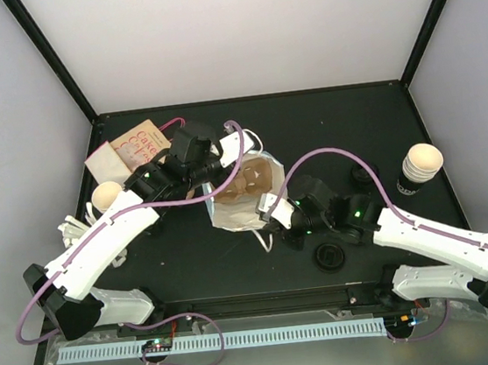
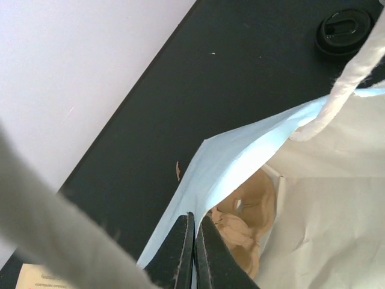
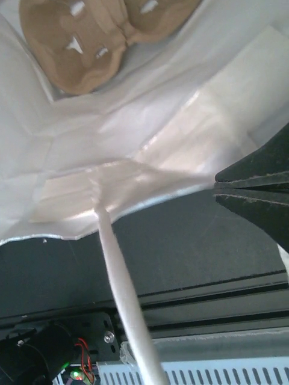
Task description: Pack the takeout coffee
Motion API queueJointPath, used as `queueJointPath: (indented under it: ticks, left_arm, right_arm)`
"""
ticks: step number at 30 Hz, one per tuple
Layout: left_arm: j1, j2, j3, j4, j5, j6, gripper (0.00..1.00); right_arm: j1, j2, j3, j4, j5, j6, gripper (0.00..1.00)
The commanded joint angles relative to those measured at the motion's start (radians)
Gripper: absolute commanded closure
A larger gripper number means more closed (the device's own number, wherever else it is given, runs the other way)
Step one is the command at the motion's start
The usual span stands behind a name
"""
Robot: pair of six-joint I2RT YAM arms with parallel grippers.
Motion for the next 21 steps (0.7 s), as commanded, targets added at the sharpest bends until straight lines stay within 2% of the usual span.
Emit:
queueJointPath:
  ticks: [1, 9, 21]
  left_arm:
    - [-0.008, -0.005, -0.003, 0.055, -0.018, 0.01, 0.98]
    - [-0.007, 0.003, -0.002, 0.057, -0.039, 0.002, 0.98]
    - [-0.005, 0.032, 0.018, 0.039, -0.072, -0.03, 0.98]
  right_arm:
    - [0.008, -0.009, -0.017, 0.039, -0.055, 0.033, 0.99]
    - [0.009, -0.045, -0.033, 0.025, -0.07, 0.024, 0.99]
    - [0.034, 0.02, -0.034, -0.014, -0.044, 0.049, 0.99]
